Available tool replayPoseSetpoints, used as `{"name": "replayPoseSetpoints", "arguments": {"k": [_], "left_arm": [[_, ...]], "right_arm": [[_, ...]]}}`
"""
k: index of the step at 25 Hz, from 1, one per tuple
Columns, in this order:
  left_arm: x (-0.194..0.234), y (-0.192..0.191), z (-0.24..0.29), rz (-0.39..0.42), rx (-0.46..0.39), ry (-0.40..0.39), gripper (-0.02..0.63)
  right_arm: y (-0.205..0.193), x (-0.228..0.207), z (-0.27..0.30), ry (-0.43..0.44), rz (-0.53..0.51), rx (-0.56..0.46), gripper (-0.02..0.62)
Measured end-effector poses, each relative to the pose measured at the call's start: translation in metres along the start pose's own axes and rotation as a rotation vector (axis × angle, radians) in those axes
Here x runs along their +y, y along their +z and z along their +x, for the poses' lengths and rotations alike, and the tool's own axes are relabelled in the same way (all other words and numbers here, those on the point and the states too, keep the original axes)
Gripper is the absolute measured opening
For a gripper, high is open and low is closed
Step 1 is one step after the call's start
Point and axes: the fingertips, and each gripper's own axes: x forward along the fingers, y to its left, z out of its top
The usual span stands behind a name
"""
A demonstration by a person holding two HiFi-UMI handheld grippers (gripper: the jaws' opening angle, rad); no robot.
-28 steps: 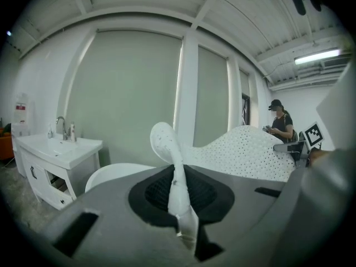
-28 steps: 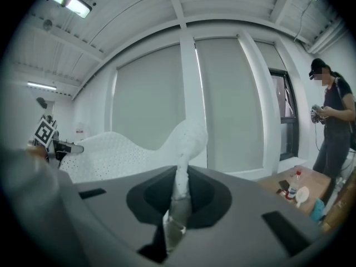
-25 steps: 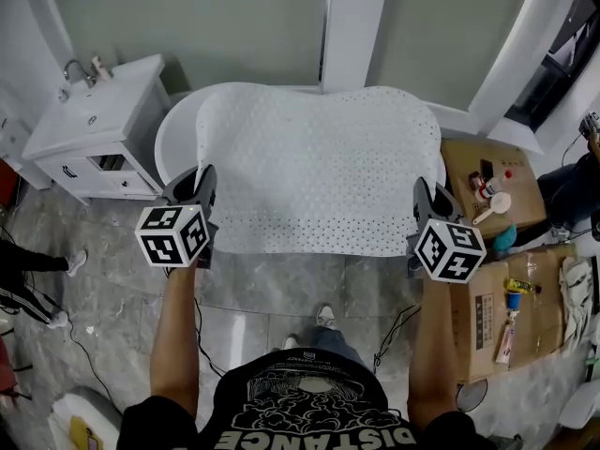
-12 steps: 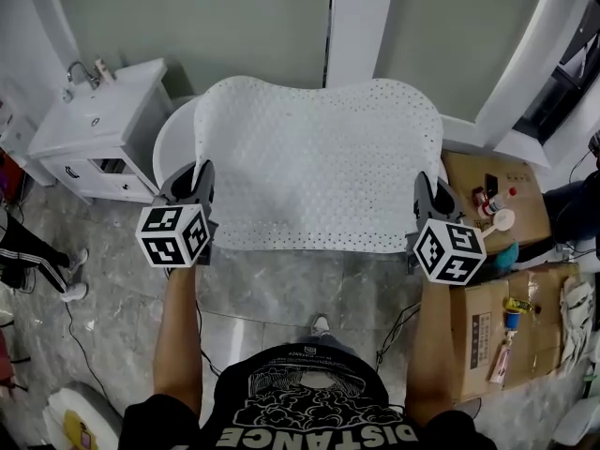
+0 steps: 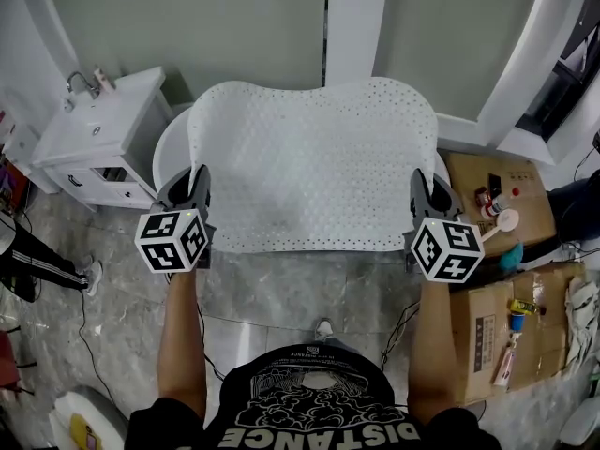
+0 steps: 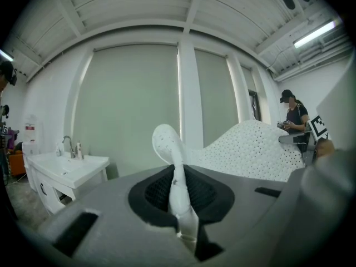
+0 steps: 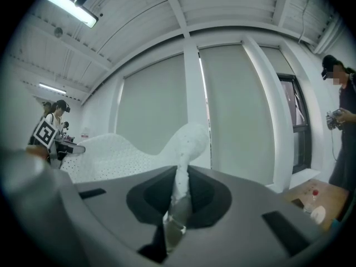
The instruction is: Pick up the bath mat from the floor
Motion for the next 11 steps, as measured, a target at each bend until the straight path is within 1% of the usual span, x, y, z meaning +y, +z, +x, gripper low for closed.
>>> {"name": "replayPoseSetpoints", "arguments": {"k": [11], "left_arm": [[0.0032,0.0016,0.0,0.0,0.007,0.004,0.037]], "right_arm": [[0.0027,0.0014,0.002,0.004,0.0,0.002,0.025]]}}
